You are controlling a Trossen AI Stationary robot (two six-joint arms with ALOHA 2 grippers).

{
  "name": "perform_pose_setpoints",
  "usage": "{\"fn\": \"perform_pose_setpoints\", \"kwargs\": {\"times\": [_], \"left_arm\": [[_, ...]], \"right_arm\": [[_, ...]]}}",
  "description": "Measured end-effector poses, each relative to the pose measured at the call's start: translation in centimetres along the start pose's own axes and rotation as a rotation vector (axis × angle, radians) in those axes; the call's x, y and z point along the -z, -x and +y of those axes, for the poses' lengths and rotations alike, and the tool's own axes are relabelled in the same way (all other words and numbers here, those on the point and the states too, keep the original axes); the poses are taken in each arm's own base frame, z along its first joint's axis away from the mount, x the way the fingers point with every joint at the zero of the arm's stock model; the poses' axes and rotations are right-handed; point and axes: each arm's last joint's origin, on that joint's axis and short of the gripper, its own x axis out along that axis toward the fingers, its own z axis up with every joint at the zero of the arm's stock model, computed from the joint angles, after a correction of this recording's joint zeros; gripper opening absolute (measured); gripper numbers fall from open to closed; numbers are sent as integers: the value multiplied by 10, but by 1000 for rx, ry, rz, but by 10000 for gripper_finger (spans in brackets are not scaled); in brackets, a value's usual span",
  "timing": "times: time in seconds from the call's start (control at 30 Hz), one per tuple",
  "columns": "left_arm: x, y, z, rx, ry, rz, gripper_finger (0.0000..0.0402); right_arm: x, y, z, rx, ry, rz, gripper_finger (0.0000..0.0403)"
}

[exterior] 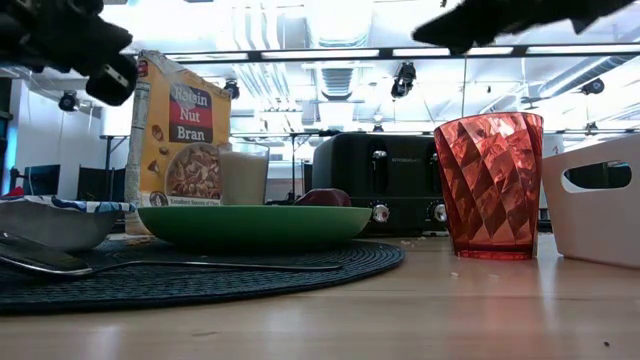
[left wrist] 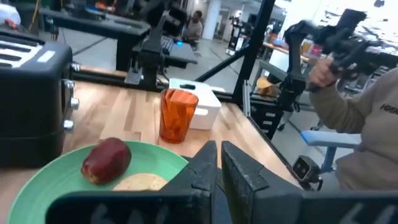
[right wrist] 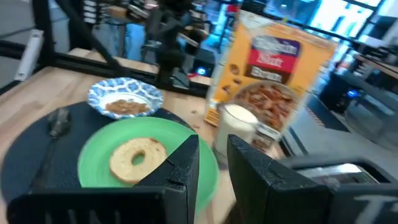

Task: Arrange a breakfast setting
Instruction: Return to Home Position

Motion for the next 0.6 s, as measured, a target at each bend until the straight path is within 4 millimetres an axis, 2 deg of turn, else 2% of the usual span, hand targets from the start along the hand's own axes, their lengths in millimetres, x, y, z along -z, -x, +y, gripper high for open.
{"fn": "perform_pose_setpoints", "kwargs": {"times": [0.27,0.43,0.6], "left_arm": [[1,10,-2,9,-161,-61,3],[11,11,0,13,-146,-110,1],[31,0,7,16,-88,-111,0]], "right_arm": [[32,34,-2,89,-44,-13,67],[49,49,2,119,-77,-33,60],[58,67,6,153,-100,-101,58]]}}
